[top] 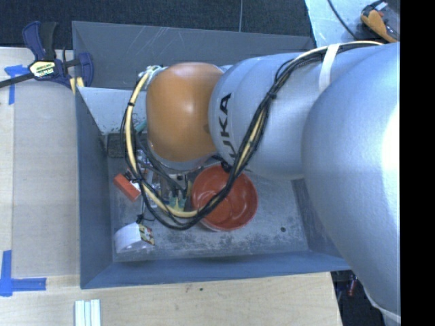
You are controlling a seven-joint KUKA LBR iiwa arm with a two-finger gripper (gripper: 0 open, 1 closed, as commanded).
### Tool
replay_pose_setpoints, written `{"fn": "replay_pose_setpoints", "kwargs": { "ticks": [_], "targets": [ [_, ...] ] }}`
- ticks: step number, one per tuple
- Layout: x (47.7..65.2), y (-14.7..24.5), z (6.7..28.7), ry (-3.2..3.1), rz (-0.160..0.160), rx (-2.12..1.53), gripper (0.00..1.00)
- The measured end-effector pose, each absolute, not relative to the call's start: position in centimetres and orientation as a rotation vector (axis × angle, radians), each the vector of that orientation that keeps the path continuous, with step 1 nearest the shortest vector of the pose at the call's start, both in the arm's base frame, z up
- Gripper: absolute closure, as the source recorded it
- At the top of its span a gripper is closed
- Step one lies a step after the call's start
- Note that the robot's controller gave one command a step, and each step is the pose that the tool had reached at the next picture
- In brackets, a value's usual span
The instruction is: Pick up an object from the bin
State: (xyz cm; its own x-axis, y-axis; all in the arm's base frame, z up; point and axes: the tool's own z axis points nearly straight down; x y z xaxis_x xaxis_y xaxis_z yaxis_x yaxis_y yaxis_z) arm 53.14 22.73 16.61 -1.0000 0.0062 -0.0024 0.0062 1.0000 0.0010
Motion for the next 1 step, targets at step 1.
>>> {"fn": "replay_pose_setpoints", "kwargs": {
  "ticks": [1],
  "targets": [
    [51.51,21.59,28.38,3.137,0.002,0.065,0.00]
  ]
}}
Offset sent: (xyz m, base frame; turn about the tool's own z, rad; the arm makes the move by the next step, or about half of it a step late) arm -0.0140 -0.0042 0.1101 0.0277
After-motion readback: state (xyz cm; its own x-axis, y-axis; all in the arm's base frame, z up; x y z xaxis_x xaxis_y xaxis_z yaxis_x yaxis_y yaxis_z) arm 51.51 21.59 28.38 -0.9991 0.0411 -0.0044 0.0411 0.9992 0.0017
